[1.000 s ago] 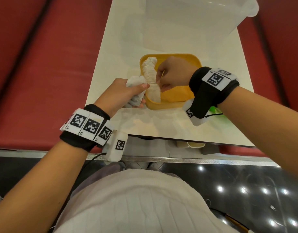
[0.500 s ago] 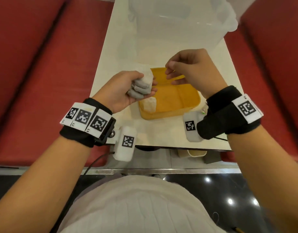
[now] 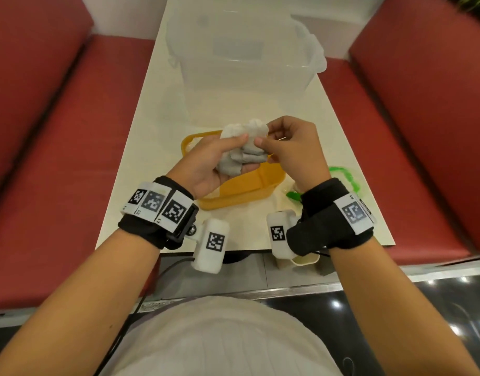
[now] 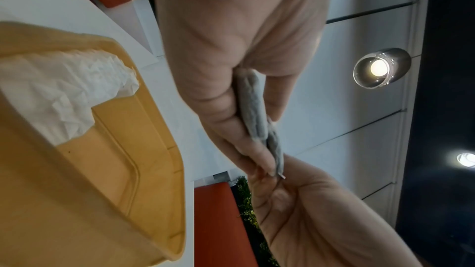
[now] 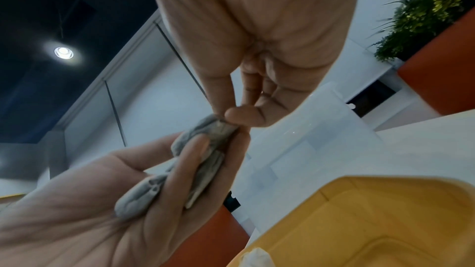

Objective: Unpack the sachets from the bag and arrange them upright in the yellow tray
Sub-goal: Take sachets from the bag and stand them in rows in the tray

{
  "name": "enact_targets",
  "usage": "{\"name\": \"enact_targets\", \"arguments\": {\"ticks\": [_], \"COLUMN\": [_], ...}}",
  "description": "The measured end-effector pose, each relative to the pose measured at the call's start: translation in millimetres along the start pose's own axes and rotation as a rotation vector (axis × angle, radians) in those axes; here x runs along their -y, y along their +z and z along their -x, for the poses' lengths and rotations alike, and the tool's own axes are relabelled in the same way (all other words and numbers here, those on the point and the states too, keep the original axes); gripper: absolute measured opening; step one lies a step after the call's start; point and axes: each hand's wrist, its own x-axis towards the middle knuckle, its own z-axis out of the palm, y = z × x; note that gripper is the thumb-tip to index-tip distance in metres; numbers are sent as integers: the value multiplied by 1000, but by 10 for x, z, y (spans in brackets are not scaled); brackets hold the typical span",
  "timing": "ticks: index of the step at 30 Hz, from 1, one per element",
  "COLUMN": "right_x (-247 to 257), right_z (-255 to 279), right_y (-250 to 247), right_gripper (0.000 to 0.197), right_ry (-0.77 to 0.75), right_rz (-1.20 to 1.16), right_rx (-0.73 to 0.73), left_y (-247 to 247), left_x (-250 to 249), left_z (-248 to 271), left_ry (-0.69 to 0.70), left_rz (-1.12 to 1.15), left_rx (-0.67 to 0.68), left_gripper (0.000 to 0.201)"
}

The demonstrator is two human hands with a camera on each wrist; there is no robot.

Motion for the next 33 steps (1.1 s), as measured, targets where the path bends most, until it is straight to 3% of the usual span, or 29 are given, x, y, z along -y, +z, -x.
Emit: {"name": "enact_targets", "arguments": {"ticks": [4, 8, 12, 15, 20, 23, 26, 30, 33], "right_x": [-43, -34, -8, -7, 10, 154, 290, 203, 136], "right_z": [10, -14, -65, -98, -143, -75, 34, 14, -17], "right_y": [-69, -146, -218, -304, -516, -576, -465, -201, -103], "right_gripper": [10, 18, 12, 6, 12, 10, 7, 7, 7], "right_ry": [13, -6, -94, -79, -75, -112, -100, -73, -40], "right_rz": [-52, -14, 37, 31, 85, 102, 31, 70, 52], "right_rx": [18, 67, 48, 56, 13, 128, 308, 251, 236], "left_y": [51, 88, 100, 99, 27, -17, -30, -54, -80], "left_x": [51, 110, 167, 195, 210, 200, 201, 198, 171], "left_z": [-17, -14, 1, 20, 30, 35, 34, 62, 111], "left_ry": [25, 57, 79, 86, 115, 124, 117, 131, 116], "left_rz": [-47, -97, -173, -165, -154, -169, -199, -204, -192], "left_rx": [-11, -51, -68, -61, -110, -137, -150, -127, -123], "left_gripper": [22, 26, 17, 15, 17, 28, 28, 35, 25]}}
